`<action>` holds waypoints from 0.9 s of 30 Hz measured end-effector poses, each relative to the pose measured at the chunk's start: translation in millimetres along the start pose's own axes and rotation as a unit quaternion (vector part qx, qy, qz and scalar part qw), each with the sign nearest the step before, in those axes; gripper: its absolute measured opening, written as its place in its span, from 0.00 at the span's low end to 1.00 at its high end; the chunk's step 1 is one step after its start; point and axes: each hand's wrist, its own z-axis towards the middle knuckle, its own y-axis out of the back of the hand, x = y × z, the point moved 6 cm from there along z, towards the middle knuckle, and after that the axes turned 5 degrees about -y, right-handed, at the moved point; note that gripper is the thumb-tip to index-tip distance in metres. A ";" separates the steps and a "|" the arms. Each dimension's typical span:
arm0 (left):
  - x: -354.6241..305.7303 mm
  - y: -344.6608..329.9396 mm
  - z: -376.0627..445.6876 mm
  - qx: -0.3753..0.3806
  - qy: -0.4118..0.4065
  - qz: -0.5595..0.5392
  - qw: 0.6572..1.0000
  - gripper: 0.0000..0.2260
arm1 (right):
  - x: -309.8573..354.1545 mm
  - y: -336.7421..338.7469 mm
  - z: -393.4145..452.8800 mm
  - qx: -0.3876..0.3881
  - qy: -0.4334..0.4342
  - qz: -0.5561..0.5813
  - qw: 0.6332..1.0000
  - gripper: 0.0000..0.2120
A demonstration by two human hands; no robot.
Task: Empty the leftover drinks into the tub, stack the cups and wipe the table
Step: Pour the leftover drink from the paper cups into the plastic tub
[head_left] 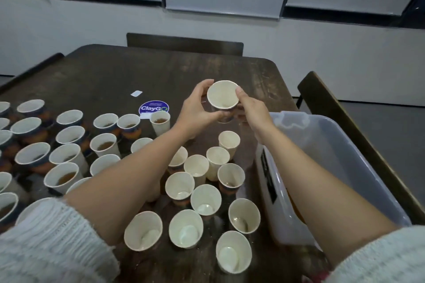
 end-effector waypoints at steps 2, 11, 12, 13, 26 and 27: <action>12.2 20.8 4.0 0.004 0.014 0.023 1.000 0.37 | 7.9 -26.6 8.7 -0.004 0.017 -0.029 0.999 0.31; 90.3 46.5 8.3 0.124 0.142 0.108 0.976 0.37 | -16.2 -92.6 55.7 -0.001 -0.015 -0.176 0.984 0.17; 103.6 46.2 9.1 0.144 0.158 0.132 0.968 0.34 | -23.5 -97.1 61.5 0.007 -0.028 -0.201 0.979 0.16; 115.4 45.6 8.8 0.157 0.174 0.151 0.960 0.32 | -31.0 -100.8 65.3 0.020 -0.043 -0.223 0.974 0.15; 206.8 16.8 15.8 0.152 0.299 0.117 0.935 0.24 | -92.9 -147.4 99.8 0.171 -0.157 -0.374 0.898 0.21; 214.1 14.4 17.3 0.145 0.303 0.111 0.936 0.23 | -92.8 -147.7 107.9 0.150 -0.155 -0.352 0.911 0.23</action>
